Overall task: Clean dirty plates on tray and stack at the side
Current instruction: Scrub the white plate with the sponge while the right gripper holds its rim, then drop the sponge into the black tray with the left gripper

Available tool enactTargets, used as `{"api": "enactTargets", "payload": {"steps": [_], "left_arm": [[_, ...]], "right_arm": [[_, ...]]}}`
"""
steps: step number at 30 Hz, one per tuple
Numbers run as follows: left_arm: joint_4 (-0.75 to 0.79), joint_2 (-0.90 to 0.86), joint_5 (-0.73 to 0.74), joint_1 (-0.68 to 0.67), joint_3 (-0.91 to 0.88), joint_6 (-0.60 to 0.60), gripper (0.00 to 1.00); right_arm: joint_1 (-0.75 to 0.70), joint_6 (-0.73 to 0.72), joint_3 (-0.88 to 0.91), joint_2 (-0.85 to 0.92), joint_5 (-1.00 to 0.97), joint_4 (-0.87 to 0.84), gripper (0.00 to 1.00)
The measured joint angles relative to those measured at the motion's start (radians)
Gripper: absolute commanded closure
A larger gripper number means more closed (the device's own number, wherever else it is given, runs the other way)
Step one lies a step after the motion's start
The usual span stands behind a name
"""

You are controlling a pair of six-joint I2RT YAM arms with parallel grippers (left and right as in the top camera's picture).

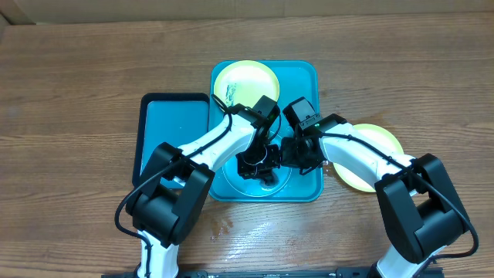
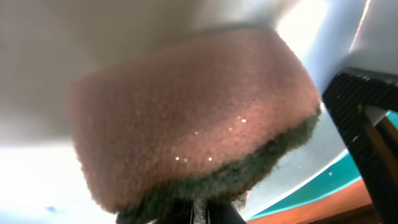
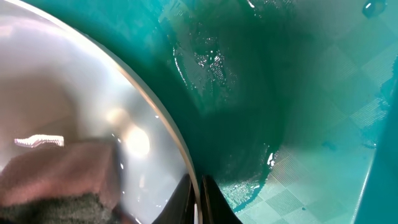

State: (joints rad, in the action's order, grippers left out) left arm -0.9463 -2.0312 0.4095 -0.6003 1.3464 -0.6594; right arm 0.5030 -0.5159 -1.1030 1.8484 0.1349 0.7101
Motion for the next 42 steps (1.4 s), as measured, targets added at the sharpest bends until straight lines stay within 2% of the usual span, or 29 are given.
{"api": "enactTargets", "payload": {"steps": [7,17,28,35,42], "left_arm": [[-0.166,-0.003,-0.013,-0.009,0.009,0.013,0.96],[-0.258,-0.003,-0.27,0.007,0.018,0.011,0.95],[-0.291,-0.005,-0.529,0.109,0.066,-0.01,0.96],[-0.409,-0.029,-0.56,0.17,0.214,-0.019,0.96],[-0.563,-0.031,-0.557,0.19,0.465,-0.015,0.96]], "right_arm": [[0.001,-0.003,0.0,-0.001,0.0,0.0,0.96],[0.015,-0.014,0.004,-0.001,0.043,-0.003,0.96],[0.023,-0.032,0.005,0.001,0.075,-0.015,0.96],[0.022,-0.034,0.005,0.001,0.071,-0.017,0.96],[0.021,-0.034,0.005,0.001,0.067,-0.017,0.96]]}}
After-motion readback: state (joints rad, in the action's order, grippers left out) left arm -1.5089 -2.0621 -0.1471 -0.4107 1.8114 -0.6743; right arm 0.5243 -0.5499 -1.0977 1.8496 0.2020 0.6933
